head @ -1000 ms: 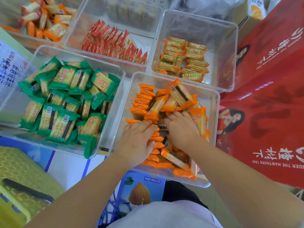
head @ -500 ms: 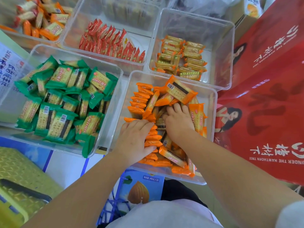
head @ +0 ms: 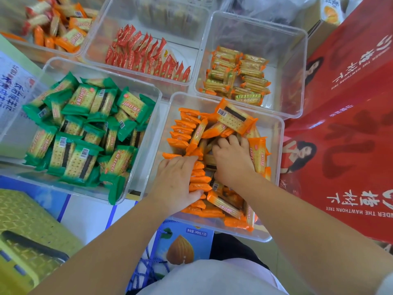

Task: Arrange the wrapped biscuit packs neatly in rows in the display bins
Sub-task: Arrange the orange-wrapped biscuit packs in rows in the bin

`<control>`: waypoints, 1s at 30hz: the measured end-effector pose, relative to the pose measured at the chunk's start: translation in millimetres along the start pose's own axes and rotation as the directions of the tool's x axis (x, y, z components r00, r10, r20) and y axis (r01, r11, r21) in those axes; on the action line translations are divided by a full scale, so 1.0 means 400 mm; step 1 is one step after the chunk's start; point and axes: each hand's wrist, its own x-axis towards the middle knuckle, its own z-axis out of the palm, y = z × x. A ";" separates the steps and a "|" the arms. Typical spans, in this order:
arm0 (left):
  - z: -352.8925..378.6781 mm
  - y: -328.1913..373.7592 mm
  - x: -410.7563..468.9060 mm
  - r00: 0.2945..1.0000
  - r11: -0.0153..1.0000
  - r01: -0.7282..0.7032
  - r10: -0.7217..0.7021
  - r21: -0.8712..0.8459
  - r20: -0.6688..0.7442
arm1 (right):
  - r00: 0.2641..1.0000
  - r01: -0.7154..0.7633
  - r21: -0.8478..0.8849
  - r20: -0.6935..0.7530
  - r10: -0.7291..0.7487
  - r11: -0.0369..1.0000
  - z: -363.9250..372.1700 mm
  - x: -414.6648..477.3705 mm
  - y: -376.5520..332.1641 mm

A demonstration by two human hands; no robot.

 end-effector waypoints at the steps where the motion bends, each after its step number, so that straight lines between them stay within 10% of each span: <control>1: 0.001 0.000 0.001 1.000 1.000 0.002 -0.002 -0.002 -0.002 | 1.000 0.007 0.017 -0.019 -0.007 1.000 -0.006 -0.002 0.000; 19: 0.001 -0.004 0.002 0.999 0.999 -0.032 0.031 0.039 0.028 | 0.979 -0.050 0.021 0.198 0.044 0.999 -0.057 -0.008 0.002; 30: 0.004 0.007 0.016 0.988 0.984 -0.104 0.085 0.145 0.132 | 0.994 -0.106 0.214 0.035 0.101 0.971 -0.064 -0.039 0.023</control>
